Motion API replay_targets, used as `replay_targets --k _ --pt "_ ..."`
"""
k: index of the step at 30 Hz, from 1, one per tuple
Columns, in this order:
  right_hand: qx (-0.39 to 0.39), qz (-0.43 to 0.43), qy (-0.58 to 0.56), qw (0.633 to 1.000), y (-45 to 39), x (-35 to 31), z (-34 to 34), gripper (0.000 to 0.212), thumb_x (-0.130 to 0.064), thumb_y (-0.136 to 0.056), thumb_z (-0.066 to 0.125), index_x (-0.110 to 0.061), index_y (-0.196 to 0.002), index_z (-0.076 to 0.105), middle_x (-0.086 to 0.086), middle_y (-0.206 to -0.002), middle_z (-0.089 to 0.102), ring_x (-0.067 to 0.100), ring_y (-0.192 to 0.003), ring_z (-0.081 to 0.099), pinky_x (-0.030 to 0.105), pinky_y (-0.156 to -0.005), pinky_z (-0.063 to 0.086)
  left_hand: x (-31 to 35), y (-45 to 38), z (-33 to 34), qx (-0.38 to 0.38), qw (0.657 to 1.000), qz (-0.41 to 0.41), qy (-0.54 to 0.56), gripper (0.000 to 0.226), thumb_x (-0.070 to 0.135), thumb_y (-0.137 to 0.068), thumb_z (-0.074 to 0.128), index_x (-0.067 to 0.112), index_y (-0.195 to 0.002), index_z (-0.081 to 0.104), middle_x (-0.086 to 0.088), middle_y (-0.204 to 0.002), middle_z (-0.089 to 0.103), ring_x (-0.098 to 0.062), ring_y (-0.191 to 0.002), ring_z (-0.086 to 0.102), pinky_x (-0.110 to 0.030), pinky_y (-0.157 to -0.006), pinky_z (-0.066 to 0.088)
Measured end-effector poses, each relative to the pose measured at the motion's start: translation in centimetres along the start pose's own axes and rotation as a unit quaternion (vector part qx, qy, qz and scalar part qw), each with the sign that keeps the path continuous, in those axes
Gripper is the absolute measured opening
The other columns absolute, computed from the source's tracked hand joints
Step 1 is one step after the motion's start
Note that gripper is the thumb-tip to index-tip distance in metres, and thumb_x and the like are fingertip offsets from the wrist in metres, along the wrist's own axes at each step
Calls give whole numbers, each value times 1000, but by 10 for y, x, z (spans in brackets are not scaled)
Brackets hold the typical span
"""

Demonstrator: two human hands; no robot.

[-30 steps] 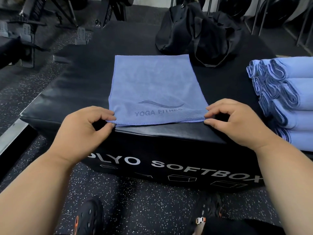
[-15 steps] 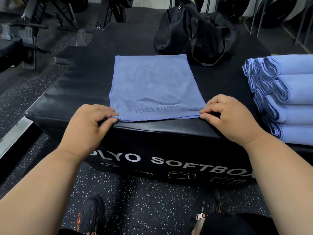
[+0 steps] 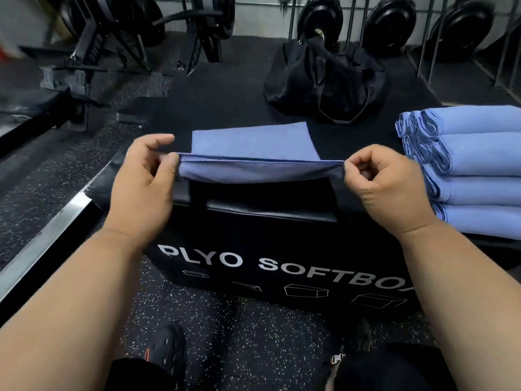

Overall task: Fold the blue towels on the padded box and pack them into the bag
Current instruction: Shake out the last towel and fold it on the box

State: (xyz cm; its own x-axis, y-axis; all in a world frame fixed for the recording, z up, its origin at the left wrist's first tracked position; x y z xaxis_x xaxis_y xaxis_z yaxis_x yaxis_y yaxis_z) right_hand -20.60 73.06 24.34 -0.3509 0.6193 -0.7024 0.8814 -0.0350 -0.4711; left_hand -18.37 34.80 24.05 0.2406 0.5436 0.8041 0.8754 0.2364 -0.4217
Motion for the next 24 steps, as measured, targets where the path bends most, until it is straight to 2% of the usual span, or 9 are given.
replay_targets --k 2,4,6,10,13,16,18,20,24 --pt "17 7 -59 998 4 -19 -11 14 -15 -92 74 -27 -85 71 -23 -73 67 -1 -63 57 10 -65 45 20 2 -20 0 1000 10 29 25 26 -109 55 48 -122 57 13 -99 64 -4 -90 61 -32 -91 50" --pt "6 -2 -84 996 10 -38 -20 21 -11 -92 73 -32 -88 71 -24 -75 68 -1 -64 57 10 -66 45 44 5 -42 3 999 24 22 23 25 -110 52 44 -121 60 17 -105 67 1 -96 61 -25 -94 49" --pt "-16 -19 -79 997 18 -58 -31 27 -7 -91 71 -34 -90 72 -21 -80 71 0 -66 57 13 -68 47 67 11 -64 -1 999 33 8 21 27 -110 52 45 -117 63 17 -106 68 1 -92 60 -26 -89 48" --pt "-45 -67 -28 996 37 -102 -61 28 -4 -89 69 -31 -90 66 -13 -80 68 4 -65 55 20 -67 48 108 29 -107 -27 998 55 -35 19 30 -108 56 48 -106 52 8 -88 66 -10 -73 55 -35 -77 44" --pt "-62 -95 40 993 47 -133 -85 25 -4 -87 67 -25 -84 54 -8 -69 59 9 -61 49 19 -59 40 133 51 -132 -31 989 84 -121 15 25 -107 57 37 -103 50 3 -81 64 -15 -67 55 -37 -70 47" --pt "-57 -160 123 978 51 -163 -108 21 -3 -85 62 -23 -85 57 -7 -78 58 9 -73 51 31 -71 46 150 71 -149 -56 972 111 -201 22 16 -107 55 37 -100 51 5 -76 62 -9 -65 53 -34 -65 47" --pt "-53 -191 145 969 53 -178 -126 20 -10 -86 57 -28 -89 65 -10 -89 60 11 -83 56 41 -78 50 162 81 -157 -88 958 141 -236 38 5 -102 54 43 -97 55 10 -83 63 -7 -73 55 -37 -69 49" --pt "-60 -201 148 967 57 -191 -141 29 -14 -85 53 -30 -95 75 -12 -96 62 11 -93 60 38 -84 51 174 89 -162 -103 952 160 -239 45 2 -98 53 46 -97 58 13 -95 66 -14 -86 59 -37 -78 49" --pt "-79 -189 185 961 66 -201 -163 33 -16 -87 51 -29 -94 80 -10 -100 64 13 -96 62 39 -84 52 192 101 -162 -97 975 112 -166 44 1 -101 48 37 -104 74 11 -106 70 -10 -97 61 -35 -89 50"
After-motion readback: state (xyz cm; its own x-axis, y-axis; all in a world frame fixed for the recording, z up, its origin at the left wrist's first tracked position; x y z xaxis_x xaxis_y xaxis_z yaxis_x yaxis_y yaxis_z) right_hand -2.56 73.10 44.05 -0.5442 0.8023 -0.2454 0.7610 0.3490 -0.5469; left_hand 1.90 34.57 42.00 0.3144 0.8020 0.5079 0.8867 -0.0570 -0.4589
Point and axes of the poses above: each hand's wrist, its own y-axis away from the middle knuckle, its own z-axis out of the palm, x = y × z, the point moved 4 cm from there along -y, towards the middle knuckle
